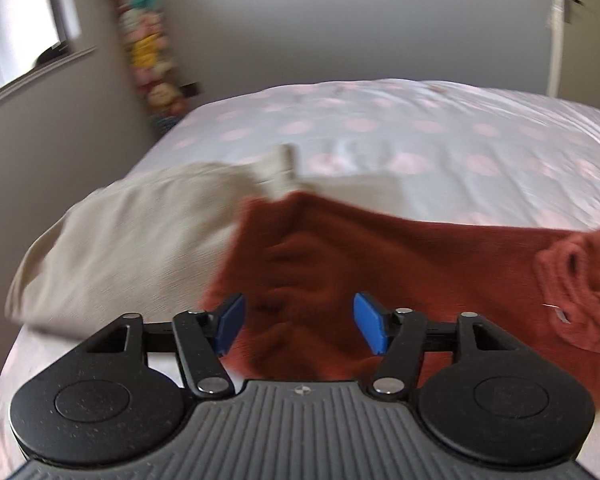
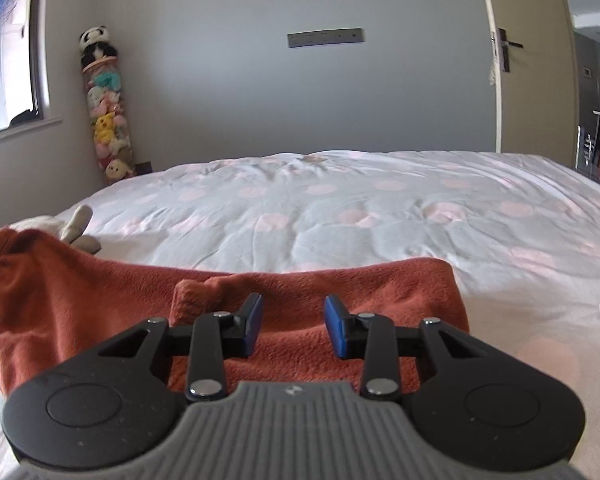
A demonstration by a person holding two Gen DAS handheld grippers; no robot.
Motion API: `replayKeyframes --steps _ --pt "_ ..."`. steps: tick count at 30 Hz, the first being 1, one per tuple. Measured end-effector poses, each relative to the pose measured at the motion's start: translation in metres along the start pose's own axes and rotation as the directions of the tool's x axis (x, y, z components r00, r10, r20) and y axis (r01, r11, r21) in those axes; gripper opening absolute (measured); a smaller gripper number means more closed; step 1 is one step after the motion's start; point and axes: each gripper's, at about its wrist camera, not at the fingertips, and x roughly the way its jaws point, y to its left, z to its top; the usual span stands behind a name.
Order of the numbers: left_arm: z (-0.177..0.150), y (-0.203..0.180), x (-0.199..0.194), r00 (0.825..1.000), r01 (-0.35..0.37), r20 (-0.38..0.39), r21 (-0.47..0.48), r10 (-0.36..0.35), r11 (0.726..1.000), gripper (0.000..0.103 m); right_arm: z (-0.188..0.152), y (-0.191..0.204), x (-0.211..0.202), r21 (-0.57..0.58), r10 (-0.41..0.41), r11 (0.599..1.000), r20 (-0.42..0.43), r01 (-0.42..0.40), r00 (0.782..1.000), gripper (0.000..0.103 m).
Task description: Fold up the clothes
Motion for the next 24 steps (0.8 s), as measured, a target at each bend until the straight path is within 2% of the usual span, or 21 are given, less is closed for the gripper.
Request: replayKeyframes --steps 1,3,6,11,14,16,18,20,24 --pt "-0.002 0.014 0.002 1.000 -0.018 -0.008 -0.040 0.018 0.999 0.062 -0.001 0.001 -0.001 -0.007 -0.001 1.000 -0.001 0.001 1.000 0.041" --pt "-0.008 0.034 0.009 1.000 -0.014 -0.029 -0.129 0.010 0.992 0.062 -0.002 0.003 -0.002 -0.014 -0.006 1.000 -0.001 0.006 1.000 0.043" --pt "-0.021 0.054 0.024 0.998 0.021 -0.047 -0.242 -0.033 0.970 0.068 -0.003 0.005 0.000 -0.027 -0.017 1.000 0.000 0.017 1.000 0.045" --pt "-0.034 0.067 0.059 0.992 0.070 -0.066 -0.386 -0.104 0.920 0.070 -0.006 0.010 0.005 -0.058 -0.024 0.998 0.009 0.024 1.000 0.045" --pt "-0.038 0.070 0.074 0.992 0.081 -0.056 -0.437 -0.117 0.896 0.070 -0.007 0.011 0.007 -0.071 -0.018 0.997 0.022 0.020 1.000 0.045" --pt "-0.038 0.070 0.079 0.992 0.090 -0.040 -0.453 -0.121 0.887 0.063 -0.009 0.010 0.010 -0.077 -0.019 0.997 0.020 0.020 1.000 0.045" --pt "-0.036 0.071 0.079 0.993 0.092 -0.026 -0.476 -0.118 0.875 0.046 -0.010 0.009 0.014 -0.074 -0.022 0.997 0.003 0.022 1.000 0.045" --pt "-0.034 0.071 0.071 0.993 0.108 0.004 -0.473 -0.120 0.875 0.036 -0.010 0.007 0.019 -0.070 -0.032 0.997 -0.016 0.031 0.999 0.045" --pt "-0.018 0.062 0.040 0.988 0.152 0.083 -0.414 -0.129 0.898 0.028 -0.009 0.001 0.020 -0.036 -0.031 0.999 -0.031 0.030 0.999 0.045"
